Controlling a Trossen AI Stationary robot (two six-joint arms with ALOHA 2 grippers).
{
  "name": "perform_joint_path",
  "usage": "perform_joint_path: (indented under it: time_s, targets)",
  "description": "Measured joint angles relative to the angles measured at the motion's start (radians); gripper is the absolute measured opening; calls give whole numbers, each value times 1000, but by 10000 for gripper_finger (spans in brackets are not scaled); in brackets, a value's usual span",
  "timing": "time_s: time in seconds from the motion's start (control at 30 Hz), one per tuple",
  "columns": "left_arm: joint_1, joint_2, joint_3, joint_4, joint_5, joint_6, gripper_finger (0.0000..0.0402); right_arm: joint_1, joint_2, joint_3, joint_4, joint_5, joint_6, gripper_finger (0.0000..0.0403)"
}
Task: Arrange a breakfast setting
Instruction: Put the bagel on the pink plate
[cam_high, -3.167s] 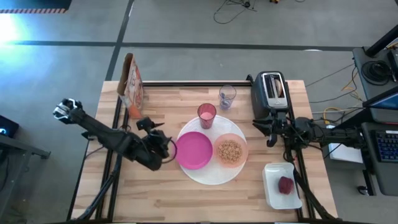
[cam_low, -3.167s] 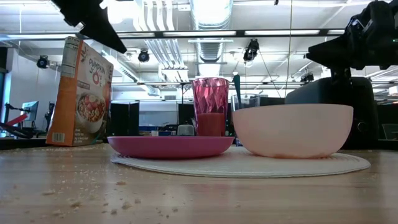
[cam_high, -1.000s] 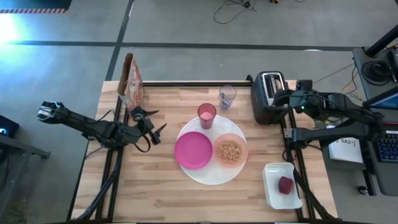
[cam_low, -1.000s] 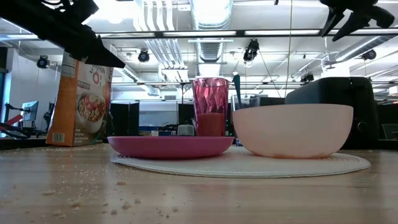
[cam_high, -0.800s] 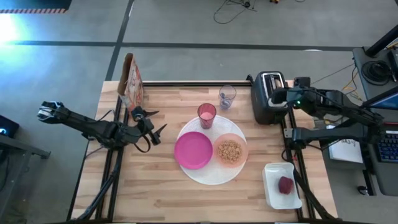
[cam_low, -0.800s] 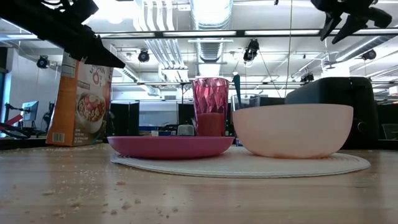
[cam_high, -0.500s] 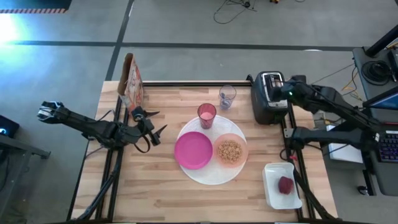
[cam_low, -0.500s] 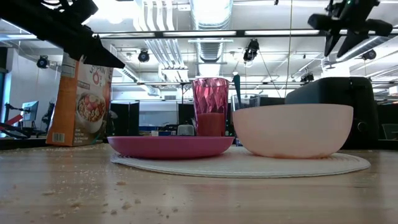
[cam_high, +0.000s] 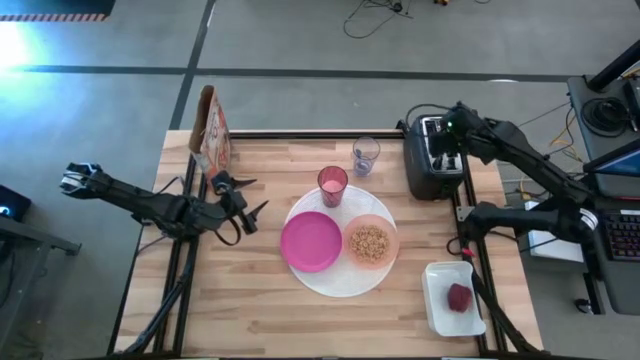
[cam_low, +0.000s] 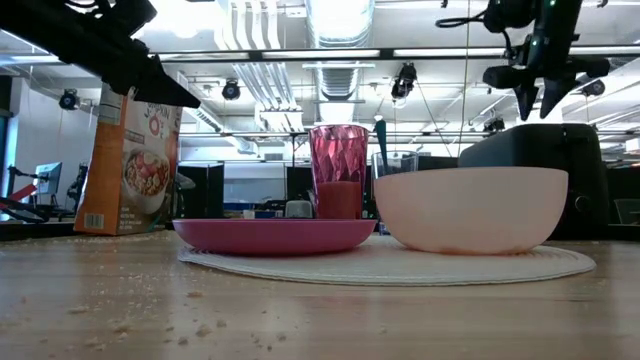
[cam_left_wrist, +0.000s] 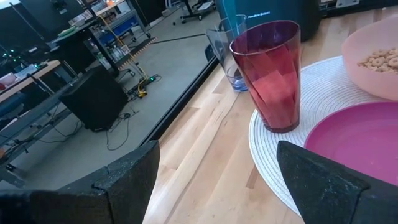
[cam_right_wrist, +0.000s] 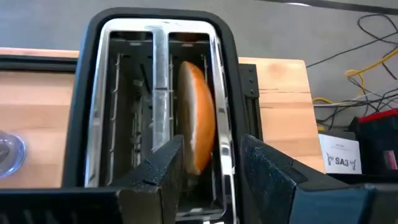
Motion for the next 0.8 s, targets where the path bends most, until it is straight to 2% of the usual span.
perform_joint_path:
  time_s: [0.37,0.57,0.8]
  targets:
    - [0,-17,-1,-15,0,0,306,-150,62,0,112,-132,-121,130]
    - [0,-18,-2,-18,0,0,306,-160,105,0,112,-134,-135,119]
    - [0,-24,-2,-22,-2,0,306,-160,96,0,112,-140,-135,117]
